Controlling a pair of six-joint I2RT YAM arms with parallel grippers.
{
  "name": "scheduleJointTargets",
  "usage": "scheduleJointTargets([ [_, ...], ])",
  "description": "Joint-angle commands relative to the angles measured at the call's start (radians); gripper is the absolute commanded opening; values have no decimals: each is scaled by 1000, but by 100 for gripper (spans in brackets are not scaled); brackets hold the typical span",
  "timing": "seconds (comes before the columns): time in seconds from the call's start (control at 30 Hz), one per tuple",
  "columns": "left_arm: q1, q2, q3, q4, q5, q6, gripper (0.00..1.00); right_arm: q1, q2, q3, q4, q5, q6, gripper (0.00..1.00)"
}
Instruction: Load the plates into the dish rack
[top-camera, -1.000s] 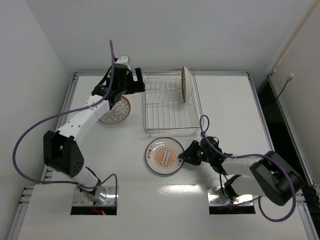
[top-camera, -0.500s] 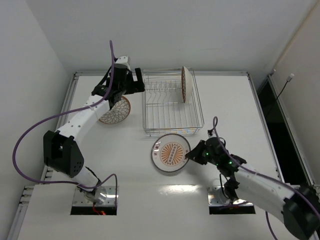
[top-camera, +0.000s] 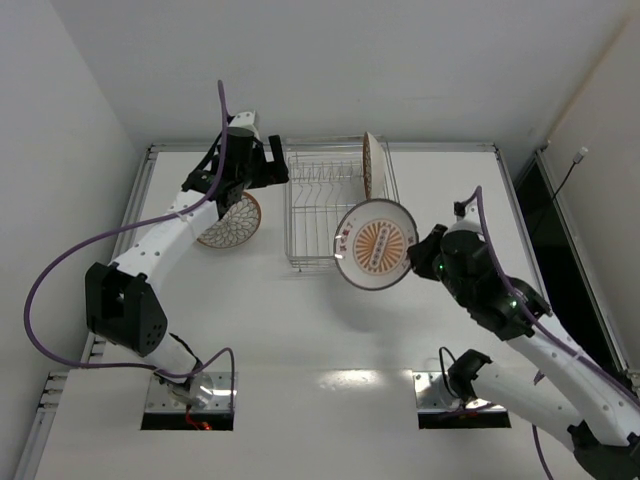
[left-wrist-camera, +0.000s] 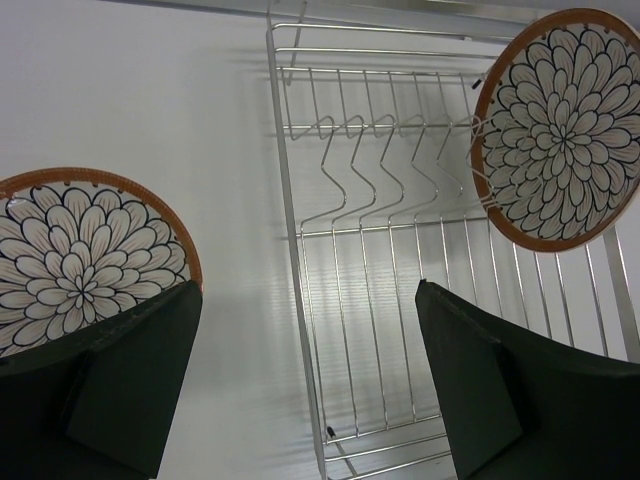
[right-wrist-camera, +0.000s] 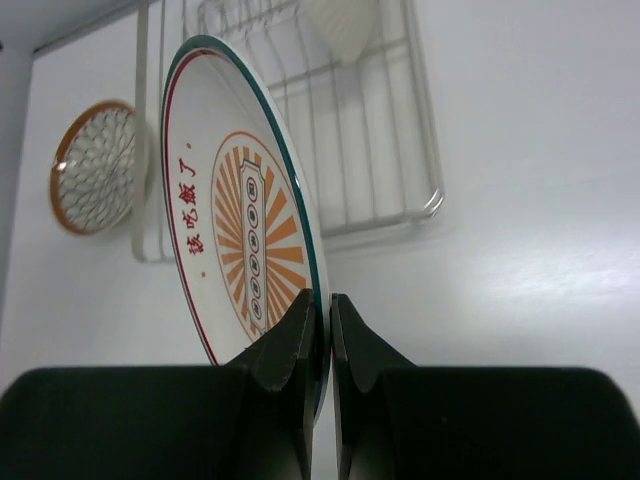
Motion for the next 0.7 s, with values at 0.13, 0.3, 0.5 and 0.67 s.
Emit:
scheduleJointTargets([
  [0.13,9,-48,42,24,-7,3,87,19,275,368,33,401,-235,0],
  [0.3,9,-48,42,24,-16,12,87,48,530,579,73,603,-336,0],
  [0.5,9,-48,42,24,-16,12,87,68,791,762,220,751,-545,0],
  [0.67,9,-48,42,24,-16,12,87,89,949,857,387,812,-756,0],
])
